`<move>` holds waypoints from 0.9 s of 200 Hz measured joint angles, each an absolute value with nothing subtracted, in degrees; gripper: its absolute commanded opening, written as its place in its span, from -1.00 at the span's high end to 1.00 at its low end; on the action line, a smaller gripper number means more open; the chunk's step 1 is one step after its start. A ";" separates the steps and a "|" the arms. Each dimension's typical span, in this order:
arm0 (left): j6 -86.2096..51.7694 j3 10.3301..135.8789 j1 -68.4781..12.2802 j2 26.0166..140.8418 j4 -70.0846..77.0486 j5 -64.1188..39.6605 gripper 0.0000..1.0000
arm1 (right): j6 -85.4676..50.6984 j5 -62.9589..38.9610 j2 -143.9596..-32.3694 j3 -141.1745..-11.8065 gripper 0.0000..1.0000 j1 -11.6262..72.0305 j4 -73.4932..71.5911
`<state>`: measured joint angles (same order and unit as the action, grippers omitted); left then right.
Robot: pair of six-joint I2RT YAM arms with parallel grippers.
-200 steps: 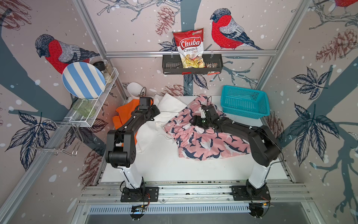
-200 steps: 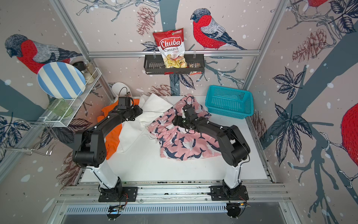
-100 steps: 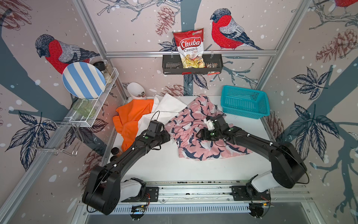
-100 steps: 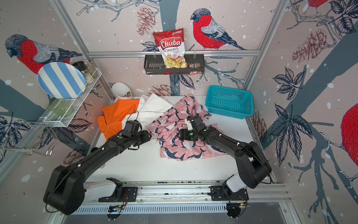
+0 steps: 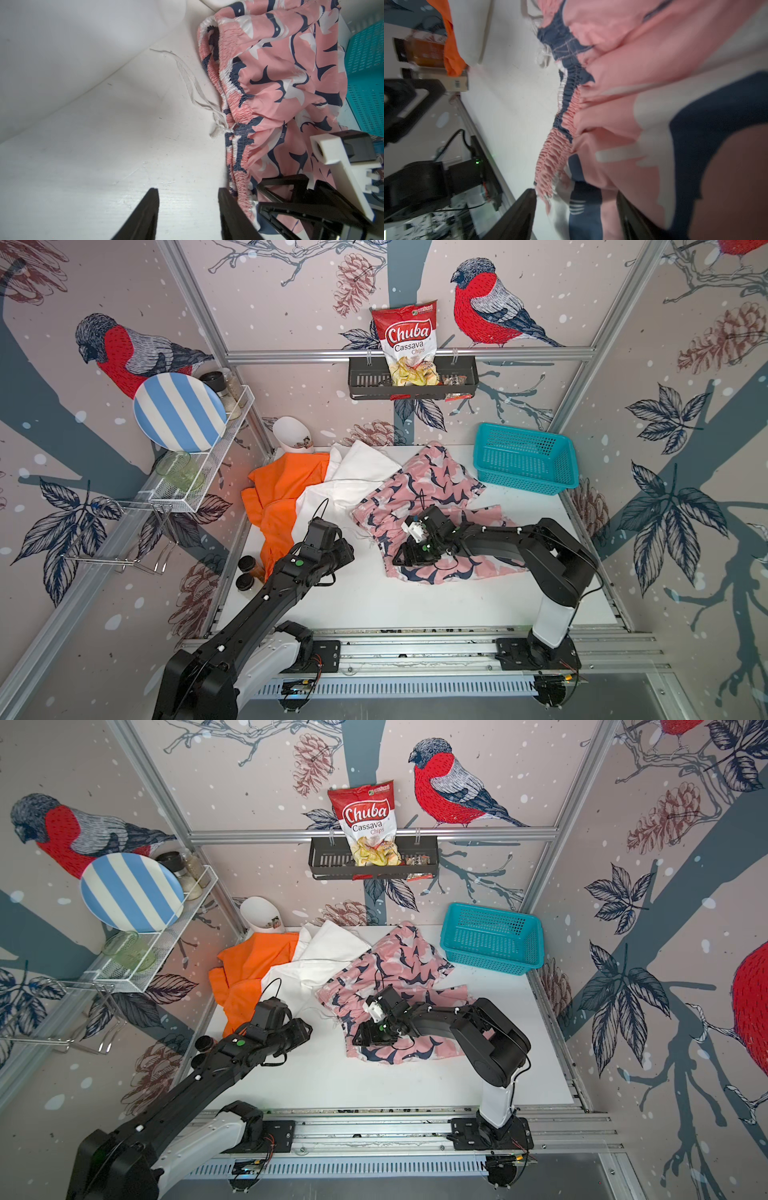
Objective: Roll up the shorts
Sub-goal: Fold the shorts at the center of the board.
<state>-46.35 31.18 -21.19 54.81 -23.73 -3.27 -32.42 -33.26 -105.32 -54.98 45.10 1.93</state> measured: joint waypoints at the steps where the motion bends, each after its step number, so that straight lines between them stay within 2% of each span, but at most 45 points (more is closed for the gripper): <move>1: -46.37 31.14 -21.19 54.81 -23.73 -3.27 0.01 | -32.60 -33.32 -105.41 -54.87 -0.33 44.88 1.61; 45: -46.68 29.58 -21.19 53.65 -23.77 -4.69 0.02 | -32.99 -34.94 -105.73 -52.95 -0.34 41.28 -4.03; 77: -47.46 28.21 -21.19 51.27 -24.16 -4.93 0.02 | -32.10 -28.82 -103.33 -55.79 -0.41 42.39 3.05; 124: -48.21 27.55 -21.19 48.34 -24.67 -4.93 0.02 | -26.46 -18.24 -99.09 -64.75 -0.43 47.09 14.94; 180: -49.12 26.26 -21.19 47.24 -24.82 -5.28 0.03 | -22.15 -11.66 -99.68 -70.50 -0.41 55.09 24.64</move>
<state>-49.12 26.26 -21.19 47.24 -24.82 -5.28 -22.15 -11.66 -99.68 -70.50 55.09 24.64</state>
